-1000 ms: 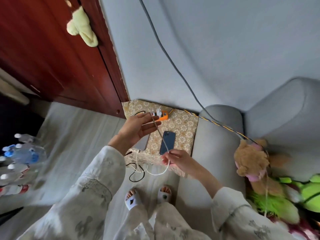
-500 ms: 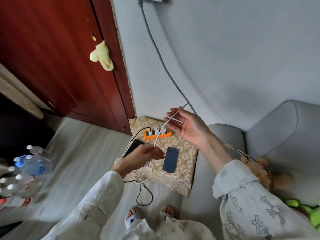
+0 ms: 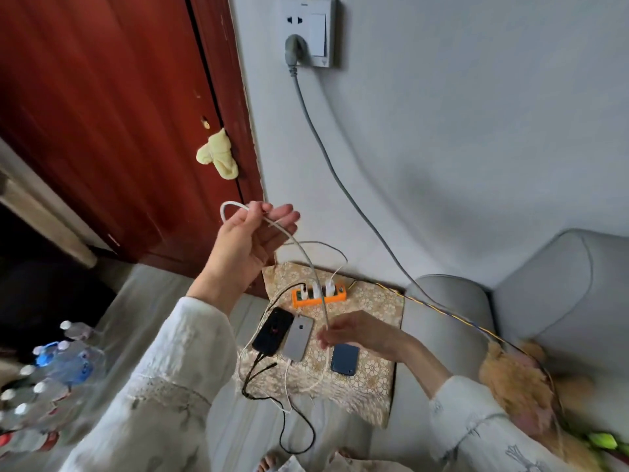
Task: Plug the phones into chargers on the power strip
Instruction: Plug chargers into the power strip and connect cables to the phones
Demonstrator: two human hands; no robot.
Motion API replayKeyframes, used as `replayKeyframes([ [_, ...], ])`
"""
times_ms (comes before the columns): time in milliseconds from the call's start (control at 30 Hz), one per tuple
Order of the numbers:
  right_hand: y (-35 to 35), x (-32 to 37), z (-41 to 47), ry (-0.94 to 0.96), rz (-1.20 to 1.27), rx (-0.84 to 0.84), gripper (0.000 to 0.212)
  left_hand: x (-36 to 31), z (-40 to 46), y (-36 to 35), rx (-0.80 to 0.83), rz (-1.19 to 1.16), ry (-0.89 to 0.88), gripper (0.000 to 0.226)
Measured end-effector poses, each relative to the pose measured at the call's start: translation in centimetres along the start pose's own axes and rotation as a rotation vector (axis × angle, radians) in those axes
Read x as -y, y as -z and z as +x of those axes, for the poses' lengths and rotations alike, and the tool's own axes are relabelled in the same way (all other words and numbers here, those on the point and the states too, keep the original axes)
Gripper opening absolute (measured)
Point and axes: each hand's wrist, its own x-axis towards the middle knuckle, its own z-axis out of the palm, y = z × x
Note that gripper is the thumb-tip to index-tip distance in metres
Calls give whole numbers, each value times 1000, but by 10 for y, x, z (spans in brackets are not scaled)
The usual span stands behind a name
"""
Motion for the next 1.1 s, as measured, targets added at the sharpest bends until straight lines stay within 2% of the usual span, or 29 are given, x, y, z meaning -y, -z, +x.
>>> replayKeyframes([
  [67,7,-4,-4,-17,17,-97,14,-4,5,8,-46,31,31,32],
  [100,9,-4,-5,-1,52,-158,13,-2,4,12,-81,144,87,34],
  [167,12,5,-7,36,98,-262,17,7,-1,21,-152,562,199,41],
  [200,14,11,-6,53,77,-297,19,13,-5,25,-191,753,194,42],
  [233,15,17,-6,71,28,-316,21,19,-9,29,-233,891,130,39],
  [300,14,28,-4,97,-82,-287,22,24,-15,35,-242,1110,-158,20],
  [333,12,33,-2,101,-113,-251,21,26,-17,36,-120,1231,-258,13],
  [367,11,38,-1,103,-126,-215,21,28,-19,35,67,1331,-256,25],
  [400,9,42,0,107,-122,-187,21,33,-20,34,267,1380,-174,35],
  [433,9,46,0,110,-103,-173,24,37,-24,32,427,1390,-44,34],
  [467,10,50,1,112,-78,-171,26,41,-27,30,524,1343,75,26],
  [500,12,52,0,111,-63,-178,27,44,-29,31,535,1265,142,15],
  [533,14,54,-1,110,-69,-187,24,44,-29,33,474,1202,151,16],
  [633,25,48,-6,76,-101,-217,19,36,-23,46,145,1021,72,31],
  [767,41,28,-19,11,-20,-305,15,15,-8,71,-355,769,-98,28],
  [800,44,24,-22,5,-22,-354,12,10,-4,78,-445,813,-142,23],
  [867,48,20,-25,26,-56,-457,14,4,1,86,-484,1140,-151,13],
  [933,45,27,-24,71,-128,-481,18,8,-1,79,-318,1426,-62,46],
  [1000,36,39,-19,119,-210,-433,20,20,-5,66,-84,1558,-50,65],
  [1067,26,51,-10,172,-285,-390,17,35,-12,47,168,1577,-47,64],
  [1100,22,56,-6,191,-315,-380,15,41,-16,39,291,1515,-21,53],
])
